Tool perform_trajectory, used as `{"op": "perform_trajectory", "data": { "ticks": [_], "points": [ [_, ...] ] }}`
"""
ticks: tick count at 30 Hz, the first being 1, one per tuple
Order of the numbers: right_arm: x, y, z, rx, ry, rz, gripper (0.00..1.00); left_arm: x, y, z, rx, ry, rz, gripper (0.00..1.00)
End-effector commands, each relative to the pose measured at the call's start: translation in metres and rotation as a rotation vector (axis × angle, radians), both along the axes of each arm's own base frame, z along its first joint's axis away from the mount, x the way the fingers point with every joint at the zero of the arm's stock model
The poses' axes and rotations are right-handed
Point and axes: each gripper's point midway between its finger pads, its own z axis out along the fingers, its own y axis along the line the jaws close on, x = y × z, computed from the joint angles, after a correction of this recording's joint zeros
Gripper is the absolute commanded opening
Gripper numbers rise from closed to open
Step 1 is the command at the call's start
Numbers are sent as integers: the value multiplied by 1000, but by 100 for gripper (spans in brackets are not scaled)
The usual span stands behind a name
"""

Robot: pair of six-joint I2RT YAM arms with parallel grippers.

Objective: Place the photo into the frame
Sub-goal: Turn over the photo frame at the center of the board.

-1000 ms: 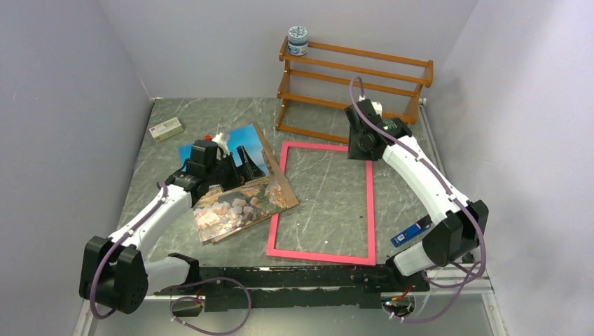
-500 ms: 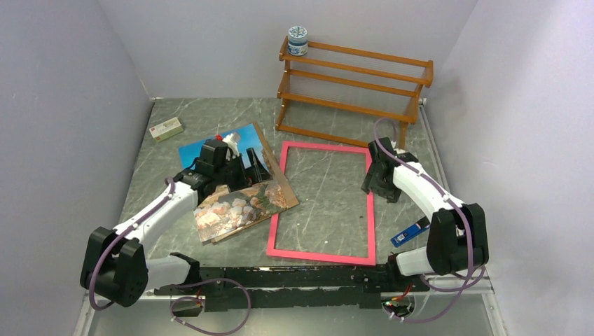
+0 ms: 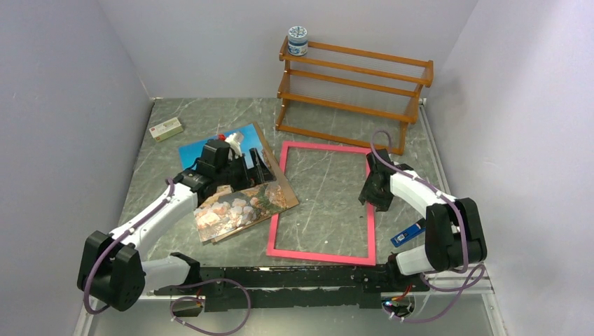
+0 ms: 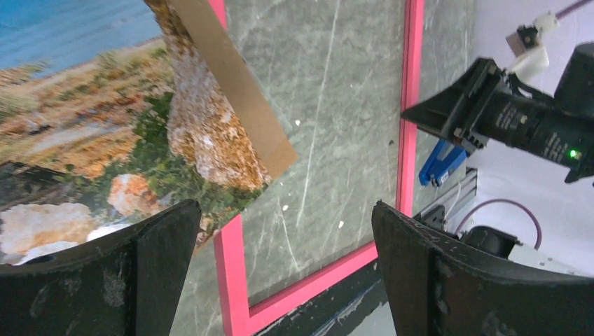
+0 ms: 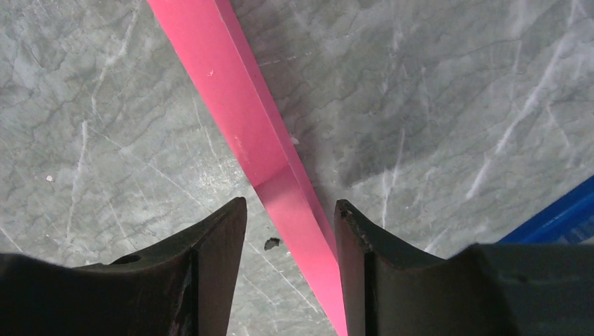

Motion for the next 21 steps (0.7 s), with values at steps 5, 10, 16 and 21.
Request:
{"op": "perform_trajectory", "data": {
  "ticks": [5,10,16,21],
  "points": [
    [3,-6,-9,-52,-4,14,40,-15,-49,3,-27,26,-99,98],
    [8,-13,-6,-126,-16,33,35,-30,-95,-6,-63,20,-194,98],
    [9,-8,-16,-114,24,71,37,-44,-152,-19,-72,37,-301,98],
    [15,-6,8,-101,-28,76,25,-59,-198,-27,-124,43,-374,98]
  ]
}}
